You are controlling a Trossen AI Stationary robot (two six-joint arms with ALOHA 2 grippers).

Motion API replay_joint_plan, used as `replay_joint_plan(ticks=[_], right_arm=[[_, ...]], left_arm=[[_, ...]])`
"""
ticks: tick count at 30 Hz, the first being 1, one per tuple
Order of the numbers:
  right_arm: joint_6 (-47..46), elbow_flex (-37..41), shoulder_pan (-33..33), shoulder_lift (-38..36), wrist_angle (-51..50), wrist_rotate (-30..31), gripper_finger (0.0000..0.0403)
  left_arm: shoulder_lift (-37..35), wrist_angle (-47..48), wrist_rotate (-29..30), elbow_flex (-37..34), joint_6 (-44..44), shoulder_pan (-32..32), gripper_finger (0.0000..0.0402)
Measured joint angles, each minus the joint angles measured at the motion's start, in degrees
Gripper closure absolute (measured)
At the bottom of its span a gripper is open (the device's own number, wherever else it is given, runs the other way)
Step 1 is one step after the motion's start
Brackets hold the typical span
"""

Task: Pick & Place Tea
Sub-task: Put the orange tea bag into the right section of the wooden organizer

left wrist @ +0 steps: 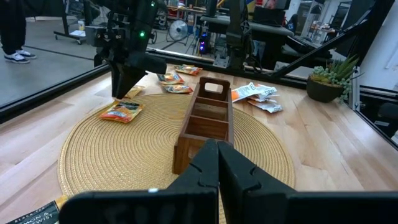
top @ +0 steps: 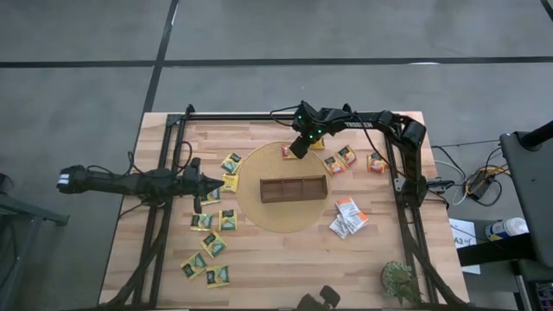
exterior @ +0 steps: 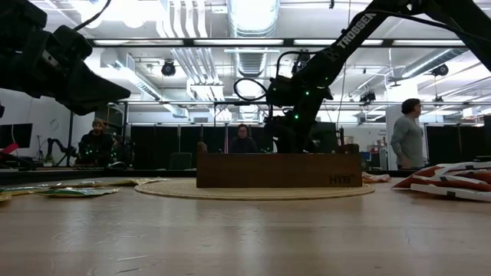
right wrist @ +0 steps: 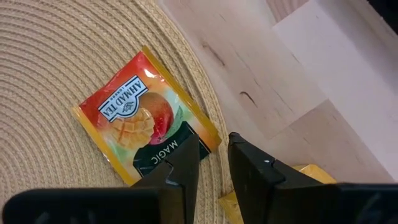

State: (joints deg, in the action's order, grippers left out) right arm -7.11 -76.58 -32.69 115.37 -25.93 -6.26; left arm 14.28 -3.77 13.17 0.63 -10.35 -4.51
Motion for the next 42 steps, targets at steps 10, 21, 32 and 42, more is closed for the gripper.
replay_joint_plan(ticks=[10,21,32,42], right_arm=[[0.0,0.0,0.5,0.0,0.4,0.0,0.0321],[-0.1,0.3,0.4,0.0,0.8,0.2,0.0321],[-0.7,0.3,0.4,0.0,1.0,0.2,0.0321],[-2.2,0.9,0.4,0.0,1.3,0.4,0.0321]], left_arm=[[0.0,0.0,0.0,0.0,0.0,0.0,0.0402],[0.0,0.0,0.0,0.0,0.0,0.0,0.0402],[0.0,0.0,0.0,0.0,0.0,0.0,0.0402],[0.0,0.0,0.0,0.0,0.0,0.0,0.0402]])
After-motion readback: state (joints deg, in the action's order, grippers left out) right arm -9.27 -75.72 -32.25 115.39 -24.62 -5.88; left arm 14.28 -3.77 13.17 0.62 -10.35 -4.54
